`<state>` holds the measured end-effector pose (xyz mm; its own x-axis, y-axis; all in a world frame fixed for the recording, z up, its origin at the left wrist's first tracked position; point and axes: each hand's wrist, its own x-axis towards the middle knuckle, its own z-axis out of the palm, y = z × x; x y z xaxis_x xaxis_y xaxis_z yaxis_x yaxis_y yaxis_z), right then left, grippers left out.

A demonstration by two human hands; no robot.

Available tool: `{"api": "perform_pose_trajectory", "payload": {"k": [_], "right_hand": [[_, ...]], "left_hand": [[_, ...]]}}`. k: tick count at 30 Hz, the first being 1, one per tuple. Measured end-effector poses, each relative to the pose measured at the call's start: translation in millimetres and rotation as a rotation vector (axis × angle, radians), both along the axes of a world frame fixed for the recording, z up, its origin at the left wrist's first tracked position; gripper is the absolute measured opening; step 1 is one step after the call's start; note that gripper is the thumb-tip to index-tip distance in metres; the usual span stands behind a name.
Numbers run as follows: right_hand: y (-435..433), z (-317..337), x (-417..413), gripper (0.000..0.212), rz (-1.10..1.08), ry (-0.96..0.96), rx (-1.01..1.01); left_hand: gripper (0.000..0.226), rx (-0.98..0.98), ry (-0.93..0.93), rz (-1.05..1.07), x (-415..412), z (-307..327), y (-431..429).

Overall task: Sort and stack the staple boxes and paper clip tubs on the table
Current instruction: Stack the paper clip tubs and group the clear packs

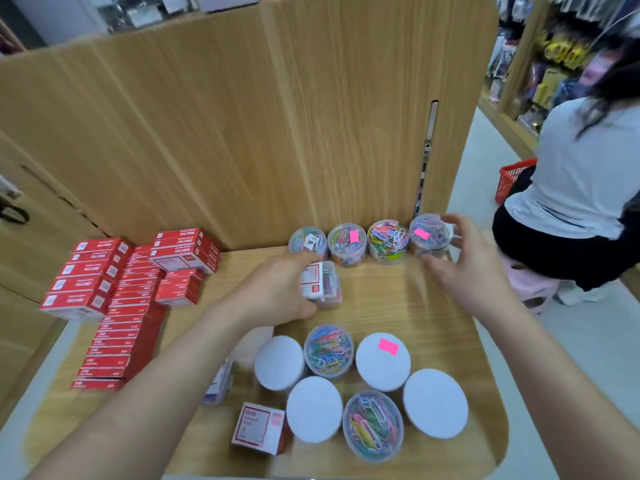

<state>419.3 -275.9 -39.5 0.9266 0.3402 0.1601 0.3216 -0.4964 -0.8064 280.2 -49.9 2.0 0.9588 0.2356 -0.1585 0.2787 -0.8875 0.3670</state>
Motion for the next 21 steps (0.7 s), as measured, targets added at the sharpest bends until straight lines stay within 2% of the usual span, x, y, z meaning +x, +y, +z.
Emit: {"api": "perform_pose_trajectory", "payload": {"k": [2,5,6,8,10,12,15,18,21], "right_hand": [[-3,1,-1,0.057,-0.013,0.05,0.033],[-14,9,-5,0.049,-0.083,0.011,0.055],[-19,13,-8,0.044,-0.058,0.03,0.106],[-26,17,-14,0.04,0.115,0.182,0.229],[-31,15,-20,0.055,0.315,0.253,0.2],[-34,9,-22,0.072,0.441,0.175,0.137],[-38,3,-19,0.076,0.459,0.054,0.099],[-42,-1,-15,0.07,0.423,0.014,0.073],[-44,-7,-12,0.065,0.369,0.053,0.07]], "left_hand": [[0.05,-0.044,-0.049,-0.013,8,1,-9],[0.049,-0.077,-0.084,-0.078,24,8,-32],[0.05,-0.077,-0.082,-0.107,30,10,-42],[0.048,-0.076,-0.079,-0.177,42,8,-61],[0.049,-0.079,-0.075,-0.251,53,4,-79],[0.057,-0.061,-0.056,-0.318,62,0,-90],[0.066,-0.026,-0.063,-0.365,67,-9,-95],[0.069,-0.154,-0.121,-0.318,64,-14,-88],[0.068,-0.418,-0.137,-0.177,59,-21,-80]]}}
